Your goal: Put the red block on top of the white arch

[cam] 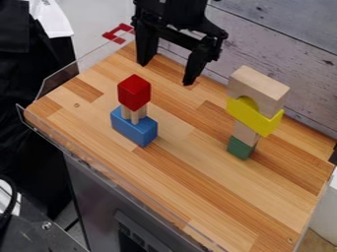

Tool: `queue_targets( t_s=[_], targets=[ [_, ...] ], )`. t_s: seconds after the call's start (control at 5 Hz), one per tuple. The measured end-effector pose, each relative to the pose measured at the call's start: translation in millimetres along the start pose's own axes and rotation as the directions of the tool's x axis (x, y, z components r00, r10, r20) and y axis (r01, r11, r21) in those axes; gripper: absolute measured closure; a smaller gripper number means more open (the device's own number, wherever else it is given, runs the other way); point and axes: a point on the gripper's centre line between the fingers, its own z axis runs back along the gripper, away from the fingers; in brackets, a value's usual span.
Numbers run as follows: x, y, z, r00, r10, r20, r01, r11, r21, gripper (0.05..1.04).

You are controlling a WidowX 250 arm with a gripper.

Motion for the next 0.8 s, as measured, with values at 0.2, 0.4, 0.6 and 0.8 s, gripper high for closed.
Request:
queue_targets(
  t_s=[0.2,0.4,0.6,0.8],
  targets=[
    [-2,-1,-8,0.999,-0.002,-0.032,0.002,1.000,0.003,0.085],
    [2,13,-12,1.000,-0.002,-0.024,0.002,1.000,-0.009,0.085],
    [2,31,-14,0.999,0.025,-0.032,-0.025,1.000,-0.014,0.085],
    [0,43,-13,0.999,0.034,-0.040,-0.034,0.999,-0.008,0.085]
  ],
)
